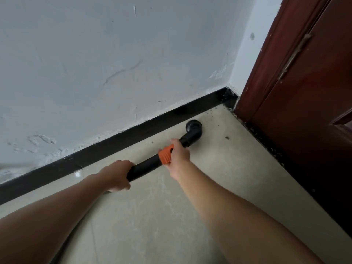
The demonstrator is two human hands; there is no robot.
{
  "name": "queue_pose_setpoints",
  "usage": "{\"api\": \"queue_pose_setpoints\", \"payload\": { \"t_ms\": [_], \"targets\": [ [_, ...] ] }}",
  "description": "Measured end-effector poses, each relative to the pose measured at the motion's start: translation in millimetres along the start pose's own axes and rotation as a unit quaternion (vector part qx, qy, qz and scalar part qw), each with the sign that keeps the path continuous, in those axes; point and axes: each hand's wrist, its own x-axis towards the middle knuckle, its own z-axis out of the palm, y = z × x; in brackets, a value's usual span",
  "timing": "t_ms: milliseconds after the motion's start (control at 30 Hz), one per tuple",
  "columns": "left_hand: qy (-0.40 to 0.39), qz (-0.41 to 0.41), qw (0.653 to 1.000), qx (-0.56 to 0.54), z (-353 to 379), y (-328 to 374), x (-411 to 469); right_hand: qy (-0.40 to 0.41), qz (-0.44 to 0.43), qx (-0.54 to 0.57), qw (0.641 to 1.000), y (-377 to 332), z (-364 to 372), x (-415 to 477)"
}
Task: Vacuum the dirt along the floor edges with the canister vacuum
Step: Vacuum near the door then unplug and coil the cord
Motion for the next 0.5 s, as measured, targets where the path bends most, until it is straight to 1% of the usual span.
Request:
{"api": "queue_pose_setpoints", "payload": {
  "t_ms": [100,200,267,333,433,500],
  "targets": [
    [-0.012,0.018,0.999,0.033,-3.4,13.6,4.5,0.102,-0.037,0.031,0.994,15.5,-16.8,-3.7],
    [0.031,0.055,0.996,0.064,-8.6,45.0,15.0,0.170,-0.090,0.077,0.978,1.9,-36.5,1.4],
    [0.066,0.073,0.993,0.063,-13.9,62.2,20.1,0.188,-0.102,0.067,0.975,-16.2,-45.3,3.5],
    [0.087,0.076,0.992,0.051,-18.5,71.6,22.4,0.164,-0.090,0.050,0.981,-38.0,-47.0,5.8],
    [0.082,0.067,0.994,0.022,-17.3,75.4,20.4,0.068,-0.052,0.010,0.996,-67.6,-38.0,10.9],
    [0.078,0.069,0.995,0.002,-15.5,78.5,17.9,0.046,-0.049,-0.010,0.998,-79.2,-30.3,12.7]
  ]
}}
